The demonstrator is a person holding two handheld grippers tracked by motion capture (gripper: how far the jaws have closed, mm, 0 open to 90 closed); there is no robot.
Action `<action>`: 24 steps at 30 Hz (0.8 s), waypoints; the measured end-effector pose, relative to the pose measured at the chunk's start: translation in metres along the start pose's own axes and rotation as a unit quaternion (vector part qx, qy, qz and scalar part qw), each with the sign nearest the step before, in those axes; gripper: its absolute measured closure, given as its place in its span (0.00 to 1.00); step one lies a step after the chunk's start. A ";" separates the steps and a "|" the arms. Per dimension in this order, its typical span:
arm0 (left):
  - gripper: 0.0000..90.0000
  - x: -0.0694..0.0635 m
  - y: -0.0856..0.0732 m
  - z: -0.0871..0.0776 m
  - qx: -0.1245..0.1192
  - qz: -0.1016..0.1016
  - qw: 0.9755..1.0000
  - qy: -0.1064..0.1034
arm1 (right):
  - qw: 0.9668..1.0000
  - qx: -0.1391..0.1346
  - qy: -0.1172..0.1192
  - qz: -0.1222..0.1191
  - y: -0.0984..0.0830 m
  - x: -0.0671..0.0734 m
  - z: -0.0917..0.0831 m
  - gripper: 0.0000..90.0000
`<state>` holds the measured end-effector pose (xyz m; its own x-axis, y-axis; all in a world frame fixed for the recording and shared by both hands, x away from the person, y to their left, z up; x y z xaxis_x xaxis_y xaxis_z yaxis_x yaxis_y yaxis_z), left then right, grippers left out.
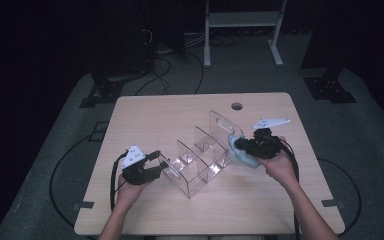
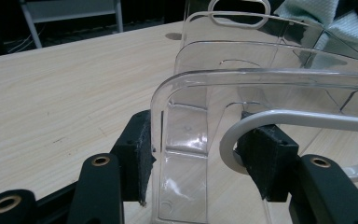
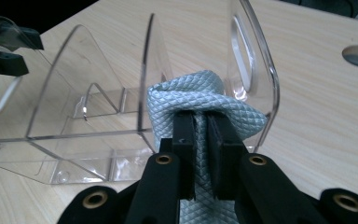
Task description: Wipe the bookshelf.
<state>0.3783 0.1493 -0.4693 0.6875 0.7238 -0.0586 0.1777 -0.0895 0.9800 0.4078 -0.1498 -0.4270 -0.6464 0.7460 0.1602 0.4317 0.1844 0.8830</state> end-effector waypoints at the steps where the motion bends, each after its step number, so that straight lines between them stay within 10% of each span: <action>1: 0.51 0.000 0.000 0.000 -0.001 0.000 1.000 -0.001 | 1.000 -0.016 0.003 -0.002 0.008 0.004 -0.002 0.91; 11: 0.51 0.001 0.000 -0.001 -0.001 -0.001 1.000 -0.005 | 0.999 0.004 0.036 -0.010 0.013 0.018 0.026 0.91; 24: 0.51 -0.001 -0.001 -0.003 0.007 -0.002 1.000 -0.008 | 0.998 0.009 0.064 -0.017 -0.006 0.038 0.000 0.91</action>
<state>0.3754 0.1501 -0.4698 0.6976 0.7135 -0.0652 0.1895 -0.0960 0.9772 0.3804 -0.1230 -0.4261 -0.7348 0.6521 0.1865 0.4190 0.2202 0.8809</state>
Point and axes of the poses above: each handheld gripper's, and its own axes: z roughly forward along the jaws, y roughly out of its top, x roughly to its left, the point moved 8 cm from there along z, roughly forward along the jaws, and after that the axes turned 11 degrees about -x, right-handed, at the moved point
